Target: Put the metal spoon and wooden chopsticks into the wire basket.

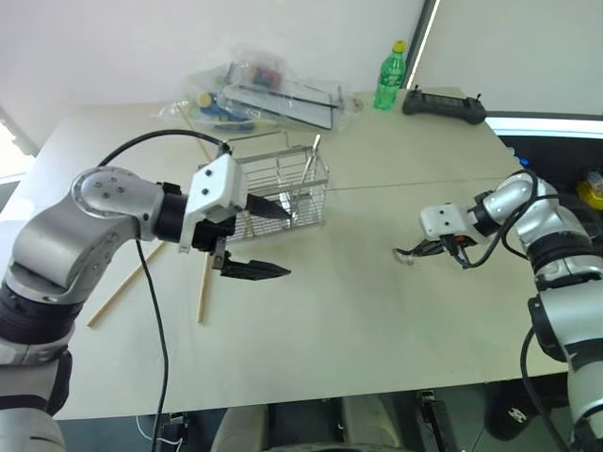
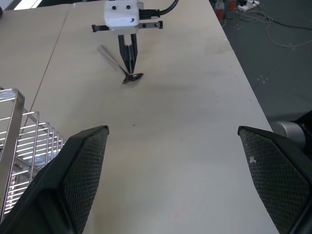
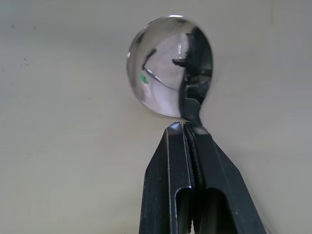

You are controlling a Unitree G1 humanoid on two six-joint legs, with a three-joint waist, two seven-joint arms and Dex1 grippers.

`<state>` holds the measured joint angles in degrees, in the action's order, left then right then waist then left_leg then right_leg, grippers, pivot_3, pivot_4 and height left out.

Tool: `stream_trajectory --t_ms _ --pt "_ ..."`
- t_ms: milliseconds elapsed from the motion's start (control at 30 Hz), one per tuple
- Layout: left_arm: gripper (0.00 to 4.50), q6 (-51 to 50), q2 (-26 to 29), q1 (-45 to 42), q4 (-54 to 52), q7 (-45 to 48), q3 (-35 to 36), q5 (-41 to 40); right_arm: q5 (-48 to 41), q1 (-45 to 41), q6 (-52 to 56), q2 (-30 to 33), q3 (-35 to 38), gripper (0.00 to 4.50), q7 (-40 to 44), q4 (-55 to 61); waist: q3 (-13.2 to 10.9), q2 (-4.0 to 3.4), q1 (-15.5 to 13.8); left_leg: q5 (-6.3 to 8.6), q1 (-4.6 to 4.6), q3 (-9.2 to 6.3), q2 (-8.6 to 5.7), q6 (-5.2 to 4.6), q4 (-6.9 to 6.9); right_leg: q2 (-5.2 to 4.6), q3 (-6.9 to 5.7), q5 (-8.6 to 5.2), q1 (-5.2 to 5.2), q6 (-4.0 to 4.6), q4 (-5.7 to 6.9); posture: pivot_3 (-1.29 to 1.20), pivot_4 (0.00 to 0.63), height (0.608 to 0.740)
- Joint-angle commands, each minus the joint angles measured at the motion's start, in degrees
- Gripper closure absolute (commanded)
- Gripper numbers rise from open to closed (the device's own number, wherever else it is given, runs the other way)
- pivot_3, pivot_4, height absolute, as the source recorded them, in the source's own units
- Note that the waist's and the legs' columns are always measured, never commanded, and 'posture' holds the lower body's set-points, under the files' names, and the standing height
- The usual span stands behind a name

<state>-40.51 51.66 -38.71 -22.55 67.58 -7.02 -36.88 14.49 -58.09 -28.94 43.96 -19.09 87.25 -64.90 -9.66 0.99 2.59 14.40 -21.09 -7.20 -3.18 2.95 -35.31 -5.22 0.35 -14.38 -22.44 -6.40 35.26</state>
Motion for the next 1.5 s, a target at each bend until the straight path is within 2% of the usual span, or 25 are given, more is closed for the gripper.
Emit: stream_trajectory --t_ms 33,67,200,433,600,1133,1200,1233,1267,1333,1500 --pt "0.00 1.50 -0.33 -1.73 0.39 0.30 2.17 0.30 -0.05 -1.55 0.63 0.97 1.19 3.91 -1.41 1.03 0.00 0.00 -0.02 0.00 0.00 0.00 0.00 0.00 0.00 0.01 0.00 0.00 0.00 0.00 0.00 0.00 0.150 0.738" --pt "0.00 1.74 -0.56 -1.85 0.64 0.20 2.06 0.51 0.21 -1.97 0.74 0.67 1.21 3.60 -2.61 0.63 0.00 0.00 -0.03 0.00 0.01 0.00 0.00 0.00 0.00 0.01 0.00 0.00 0.00 0.00 0.00 0.00 0.150 0.738" --pt "0.00 1.82 -1.19 -2.12 0.74 -0.26 1.96 0.55 1.39 -3.04 0.82 0.05 0.66 1.59 -5.19 -0.53 0.00 0.00 0.02 0.00 0.03 0.05 0.00 0.00 0.00 0.01 0.07 0.01 0.00 0.00 0.01 0.00 0.150 0.738" --pt "0.00 1.37 -0.87 -1.55 -0.02 -1.53 3.02 0.37 2.90 -4.15 0.94 -0.75 -0.14 1.59 -5.35 -2.31 0.00 0.00 -0.02 0.00 0.04 0.09 0.00 0.00 0.00 0.02 0.12 0.01 -0.01 -0.01 0.01 0.00 0.150 0.738" --pt "0.00 0.62 -0.16 -1.21 -0.71 -2.37 4.38 -0.24 0.97 -5.50 1.78 -1.38 1.31 1.59 -1.33 -2.28 0.00 0.00 -0.01 0.00 0.05 0.11 0.01 0.00 0.01 0.03 0.16 0.02 -0.02 -0.02 0.02 0.00 0.150 0.738" --pt "0.00 -1.63 0.60 -0.17 -3.20 -3.29 6.33 -1.68 7.41 -7.64 3.35 -5.88 -1.38 1.59 -12.38 -8.60 0.02 0.04 0.01 0.00 0.11 0.20 0.01 0.00 0.00 0.04 0.26 0.04 0.01 -0.04 0.02 0.00 0.150 0.738" --pt "0.00 -2.03 0.84 0.05 -3.73 -3.33 6.58 -2.07 7.71 -7.36 3.60 -5.91 -1.26 2.44 -12.47 -8.99 0.03 0.05 0.02 0.00 0.24 0.22 0.01 0.00 0.00 0.05 0.29 0.04 0.12 -0.05 0.03 0.00 0.150 0.738" --pt "0.00 -2.16 0.91 0.09 -3.88 -3.41 6.64 -2.19 7.74 -7.22 3.64 -5.87 -1.19 3.02 -12.24 -9.13 0.02 0.05 0.02 0.00 0.33 0.27 0.01 0.00 0.00 0.06 0.36 0.04 0.17 -0.04 0.03 0.00 0.150 0.738" --pt "0.00 -2.30 0.94 0.06 -3.98 -3.53 6.68 -2.30 7.59 -7.08 3.81 -5.84 -1.00 3.37 -11.82 -9.26 0.02 0.05 0.03 0.00 0.39 0.31 0.01 0.00 0.01 0.06 0.40 0.04 0.22 -0.04 0.04 0.00 0.150 0.738" --pt "0.00 -2.68 0.98 -0.23 -4.08 -3.77 6.84 -2.57 7.26 -6.88 4.25 -5.78 -0.58 4.45 -11.28 -9.41 0.04 0.08 0.06 0.01 0.63 0.44 0.01 -0.01 0.01 0.07 0.53 0.04 0.37 -0.04 0.10 0.00 0.150 0.738" --pt "0.00 -3.05 1.01 -0.59 -4.11 -4.17 6.85 -2.85 6.81 -6.14 4.69 -5.76 0.06 4.45 -11.29 -9.27 0.06 0.11 0.09 0.01 0.82 0.43 0.06 -0.02 -0.02 0.18 0.62 0.05 0.56 -0.01 0.10 0.00 0.150 0.738"
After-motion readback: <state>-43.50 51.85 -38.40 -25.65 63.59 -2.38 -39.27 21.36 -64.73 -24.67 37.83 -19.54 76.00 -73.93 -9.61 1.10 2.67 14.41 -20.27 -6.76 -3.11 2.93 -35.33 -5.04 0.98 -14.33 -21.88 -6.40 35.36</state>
